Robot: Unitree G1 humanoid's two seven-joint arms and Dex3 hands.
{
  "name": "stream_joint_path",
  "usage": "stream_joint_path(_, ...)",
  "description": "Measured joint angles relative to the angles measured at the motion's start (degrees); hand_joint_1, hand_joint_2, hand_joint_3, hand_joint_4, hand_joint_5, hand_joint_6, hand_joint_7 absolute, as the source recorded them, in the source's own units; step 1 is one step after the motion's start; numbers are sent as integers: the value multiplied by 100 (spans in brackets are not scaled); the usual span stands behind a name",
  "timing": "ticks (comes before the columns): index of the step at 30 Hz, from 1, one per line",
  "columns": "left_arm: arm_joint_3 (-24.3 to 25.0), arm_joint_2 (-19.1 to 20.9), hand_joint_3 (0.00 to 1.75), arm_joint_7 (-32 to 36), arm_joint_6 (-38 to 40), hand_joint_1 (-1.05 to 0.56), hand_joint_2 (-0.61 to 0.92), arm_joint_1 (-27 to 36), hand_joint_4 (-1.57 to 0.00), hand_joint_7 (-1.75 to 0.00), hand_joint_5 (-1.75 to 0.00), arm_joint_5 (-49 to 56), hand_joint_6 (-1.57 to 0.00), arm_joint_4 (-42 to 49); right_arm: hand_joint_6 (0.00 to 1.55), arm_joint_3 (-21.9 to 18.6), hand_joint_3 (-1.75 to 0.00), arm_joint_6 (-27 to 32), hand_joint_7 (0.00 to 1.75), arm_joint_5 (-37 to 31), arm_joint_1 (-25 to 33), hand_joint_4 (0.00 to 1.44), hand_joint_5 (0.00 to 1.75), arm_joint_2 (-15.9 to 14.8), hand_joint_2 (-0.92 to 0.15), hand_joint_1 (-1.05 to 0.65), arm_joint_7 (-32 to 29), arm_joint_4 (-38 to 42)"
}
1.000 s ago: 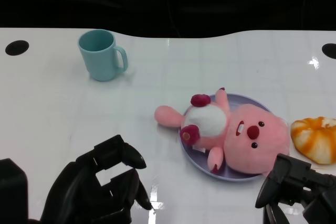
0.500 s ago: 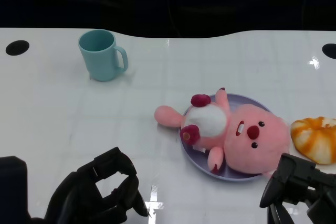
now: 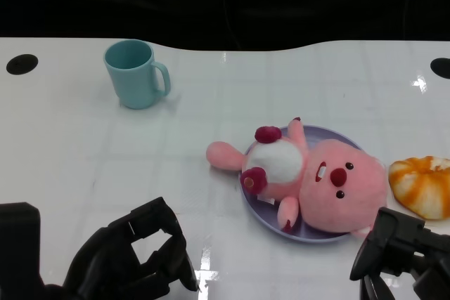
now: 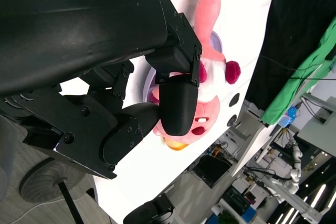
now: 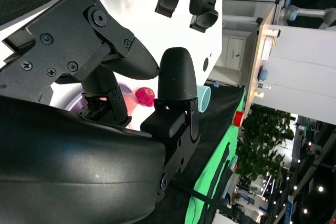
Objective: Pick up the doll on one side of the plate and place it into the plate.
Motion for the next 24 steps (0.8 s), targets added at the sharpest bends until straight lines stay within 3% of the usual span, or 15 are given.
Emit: stream_joint_path(24,-87,118,127,-200,-261,-19,49,5,-80,-171,-175,255,-64,8,62,2,-144,-47,153,3,24,71,175,0,-42,-15,4,21)
